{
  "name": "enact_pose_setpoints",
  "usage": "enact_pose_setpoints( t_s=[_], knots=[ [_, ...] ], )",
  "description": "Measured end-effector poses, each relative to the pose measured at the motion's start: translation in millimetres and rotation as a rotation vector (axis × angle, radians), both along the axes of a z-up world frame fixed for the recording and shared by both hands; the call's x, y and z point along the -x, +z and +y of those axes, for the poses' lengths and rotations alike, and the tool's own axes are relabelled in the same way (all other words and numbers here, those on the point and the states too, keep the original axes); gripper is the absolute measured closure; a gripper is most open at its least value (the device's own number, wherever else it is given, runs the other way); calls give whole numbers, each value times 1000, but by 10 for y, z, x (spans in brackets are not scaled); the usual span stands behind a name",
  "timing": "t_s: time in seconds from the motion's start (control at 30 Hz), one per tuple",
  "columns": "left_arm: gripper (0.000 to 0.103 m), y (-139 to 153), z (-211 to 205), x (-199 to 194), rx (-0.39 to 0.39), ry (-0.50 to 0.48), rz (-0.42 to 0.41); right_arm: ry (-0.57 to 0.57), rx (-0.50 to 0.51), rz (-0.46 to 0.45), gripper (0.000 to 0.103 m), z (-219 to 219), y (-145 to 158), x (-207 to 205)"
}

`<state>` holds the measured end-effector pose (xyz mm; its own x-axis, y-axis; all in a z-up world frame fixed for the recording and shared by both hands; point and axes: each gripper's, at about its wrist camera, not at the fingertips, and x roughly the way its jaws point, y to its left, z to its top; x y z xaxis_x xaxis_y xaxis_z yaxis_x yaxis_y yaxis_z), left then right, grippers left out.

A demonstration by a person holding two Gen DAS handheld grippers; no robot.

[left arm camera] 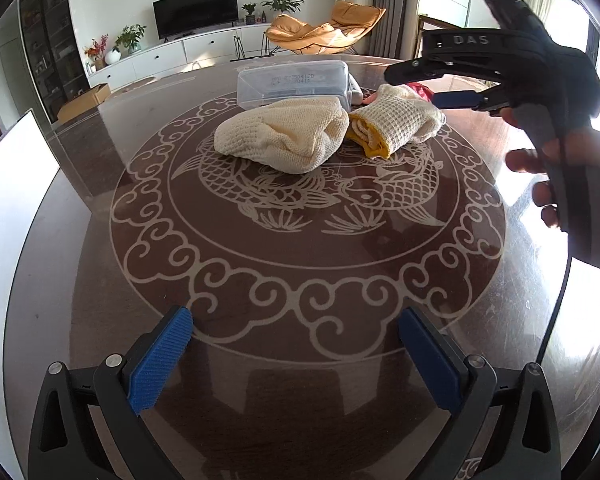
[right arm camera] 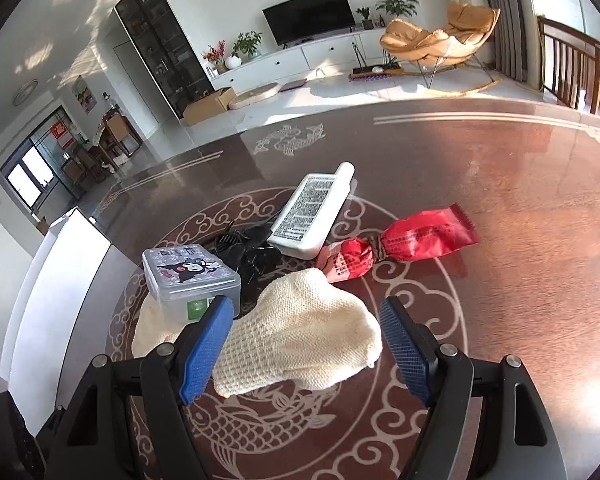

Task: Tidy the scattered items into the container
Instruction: 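Close the right tool on the yellow-trimmed knitted cloth and lift it, then close the left tool on the large cream knitted cloth while the right tool holds its cloth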

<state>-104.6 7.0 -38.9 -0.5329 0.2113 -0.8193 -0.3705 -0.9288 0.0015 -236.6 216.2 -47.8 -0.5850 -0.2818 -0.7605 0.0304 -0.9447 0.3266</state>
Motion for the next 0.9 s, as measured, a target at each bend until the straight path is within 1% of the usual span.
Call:
enact_pose_setpoints(
  t_s=[0.03,0.07,0.13,0.17,0.2,0.23,0.27,0.33,0.37,0.4,0.47,0.53,0.63,0.67,0.73,0.8,0.83,0.87,0.9],
  knots=[
    [0,0,-11,-28,0,-6,-3,11,-9,-27,26,-33,-79,50],
    [0,1,-19,-49,1,-10,-6,24,-22,-26,26,-61,-118,49],
    [0,5,-32,-59,5,-12,-18,57,-49,-9,29,-89,-107,-45],
    [0,9,-30,-52,8,-15,-27,78,-50,-14,32,-82,-105,-114],
    [0,16,-22,-39,9,-14,-38,101,-58,-19,39,-74,-101,-210],
    [0,27,-31,-21,-3,-4,-52,124,-76,-23,42,-62,-88,-335],
    [0,52,-56,8,-38,15,-68,144,-96,-28,43,-38,-73,-481],
    [0,139,-121,96,-140,63,-83,170,-112,-47,43,59,-54,-809],
    [0,199,-121,150,-166,88,-72,171,-106,-55,42,128,-52,-973],
    [0,260,-81,216,-170,103,-55,165,-90,-59,42,202,-57,-1119],
    [0,362,86,388,-155,103,-32,143,-47,-59,42,369,-79,-1337],
    [0,417,286,619,-141,106,-23,125,-42,-46,42,409,-80,-1467],
    [0,367,432,979,-53,168,-23,117,-51,-22,42,387,-74,-1561],
    [0,336,447,1072,-37,186,-31,114,-40,-19,41,390,-77,-1576],
    [0,267,449,1259,-22,204,-54,105,-19,-13,41,396,-93,-1583],
    [0,237,457,1384,-35,176,-64,100,-14,-4,41,401,-101,-1588],
    [7,242,445,1401,-64,148,-58,100,-12,-1,41,400,-102,-1585],
    [30,250,424,1396,-83,128,-50,102,-12,1,41,397,-106,-1584],
    [34,256,396,1375,-92,113,-43,107,-14,4,41,395,-107,-1591]
  ],
)
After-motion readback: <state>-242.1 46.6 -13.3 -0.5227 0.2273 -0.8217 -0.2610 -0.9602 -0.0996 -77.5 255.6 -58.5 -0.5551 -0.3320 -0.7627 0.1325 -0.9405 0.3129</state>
